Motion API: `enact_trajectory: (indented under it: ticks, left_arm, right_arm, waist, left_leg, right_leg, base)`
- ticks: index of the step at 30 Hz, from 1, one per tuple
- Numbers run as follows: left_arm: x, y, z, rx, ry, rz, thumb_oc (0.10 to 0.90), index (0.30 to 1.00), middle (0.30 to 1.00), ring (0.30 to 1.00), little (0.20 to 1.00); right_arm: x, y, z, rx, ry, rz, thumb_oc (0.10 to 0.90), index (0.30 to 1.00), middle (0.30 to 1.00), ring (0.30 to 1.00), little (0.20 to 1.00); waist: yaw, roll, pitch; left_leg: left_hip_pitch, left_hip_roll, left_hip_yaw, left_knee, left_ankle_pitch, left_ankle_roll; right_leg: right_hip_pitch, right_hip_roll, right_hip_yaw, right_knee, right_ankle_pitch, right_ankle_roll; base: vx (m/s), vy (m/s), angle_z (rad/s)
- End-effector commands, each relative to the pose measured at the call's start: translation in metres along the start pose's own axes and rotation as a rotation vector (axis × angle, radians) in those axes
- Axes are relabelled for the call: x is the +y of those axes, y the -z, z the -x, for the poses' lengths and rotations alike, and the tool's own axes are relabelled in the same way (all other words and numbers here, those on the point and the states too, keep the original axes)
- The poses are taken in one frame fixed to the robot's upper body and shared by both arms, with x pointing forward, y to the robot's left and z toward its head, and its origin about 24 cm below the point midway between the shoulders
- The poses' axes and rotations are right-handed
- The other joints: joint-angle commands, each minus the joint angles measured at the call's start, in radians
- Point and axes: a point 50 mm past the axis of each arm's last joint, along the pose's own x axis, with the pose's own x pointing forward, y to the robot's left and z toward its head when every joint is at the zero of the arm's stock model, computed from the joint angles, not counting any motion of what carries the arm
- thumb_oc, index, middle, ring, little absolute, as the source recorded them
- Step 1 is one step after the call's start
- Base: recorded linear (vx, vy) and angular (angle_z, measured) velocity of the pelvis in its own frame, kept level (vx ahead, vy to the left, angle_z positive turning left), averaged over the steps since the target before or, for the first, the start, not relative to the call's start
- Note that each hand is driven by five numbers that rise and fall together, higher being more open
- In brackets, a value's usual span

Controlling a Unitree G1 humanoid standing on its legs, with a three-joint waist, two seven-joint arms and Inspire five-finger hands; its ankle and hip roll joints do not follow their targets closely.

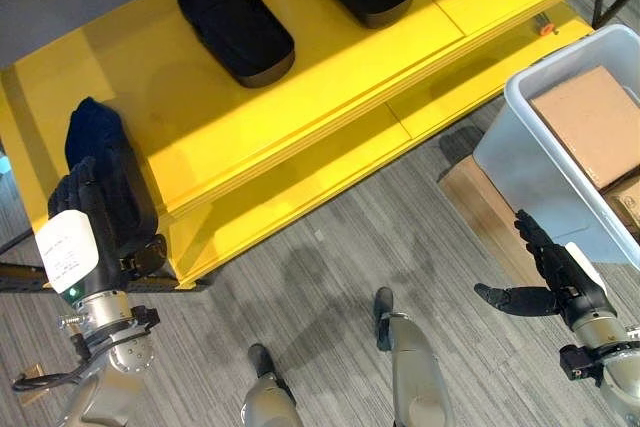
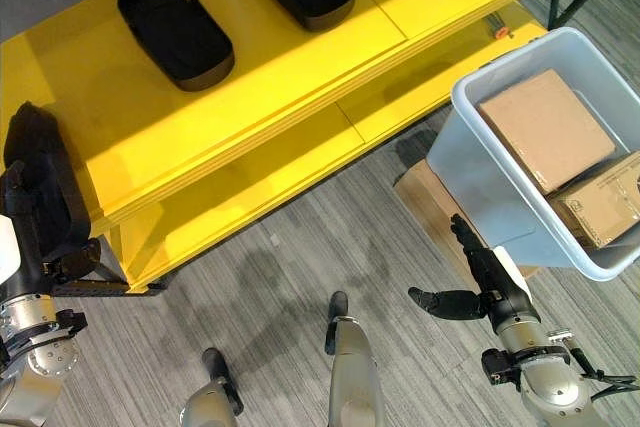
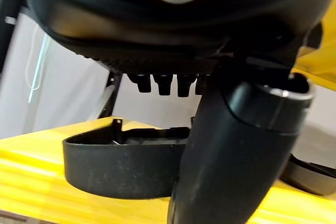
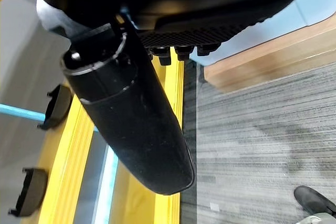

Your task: Move parts from the plastic box to the shelf.

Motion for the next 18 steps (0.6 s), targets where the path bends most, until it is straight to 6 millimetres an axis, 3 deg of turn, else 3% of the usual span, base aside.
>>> enact_trajectory:
  ticks: [1, 9, 16, 18]
  left_arm:
    - [0.031, -0.004, -0.027, -0.070, -0.152, -0.017, 0.900, 1.000, 1.000, 1.000, 1.000]
    - [0.026, 0.000, -0.033, 0.003, -0.135, -0.009, 0.900, 1.000, 1.000, 1.000, 1.000]
    - [0.028, 0.007, -0.030, 0.025, -0.134, -0.062, 0.900, 1.000, 1.000, 1.000, 1.000]
    - [0.030, 0.012, -0.027, 0.042, -0.117, -0.088, 0.900, 1.000, 1.000, 1.000, 1.000]
  right_arm:
    - [-0.016, -0.025, -0.006, -0.180, 0.076, 0.041, 0.900, 1.000, 1.000, 1.000, 1.000]
    - [-0.023, -0.029, -0.007, -0.197, 0.064, 0.100, 0.900, 1.000, 1.000, 1.000, 1.000]
    - [-0.023, -0.027, -0.004, -0.192, 0.043, 0.115, 0.900, 1.000, 1.000, 1.000, 1.000]
    - [-0.024, -0.025, -0.002, -0.176, 0.039, 0.112, 0.900, 1.000, 1.000, 1.000, 1.000]
  waist:
    - [-0.035, -0.025, -0.030]
    - [-0.071, 0.021, -0.044]
    - [-0.077, 0.032, -0.055]
    - [-0.079, 0.033, -0.060]
  left_leg:
    - [-0.032, 0.023, -0.010, 0.059, 0.019, -0.023]
    - [-0.009, 0.014, 0.016, 0.041, 0.069, -0.041]
    - [-0.003, 0.001, 0.027, 0.050, 0.053, -0.034]
    - [-0.003, 0.006, 0.040, 0.103, 0.054, -0.036]
  right_leg:
    - [0.178, 0.067, -0.090, -0.137, -0.135, -0.017]
    - [0.155, 0.057, -0.080, -0.124, -0.155, -0.034]
    - [0.131, 0.034, -0.071, -0.067, -0.179, -0.040]
    - [0.137, 0.023, -0.078, -0.053, -0.189, -0.049]
  base:
    - [0.05, 0.041, -0.13]
    - [0.03, 0.086, -0.05]
    - [0.02, 0.013, -0.09]
    - [0.07, -0.107, 0.13]
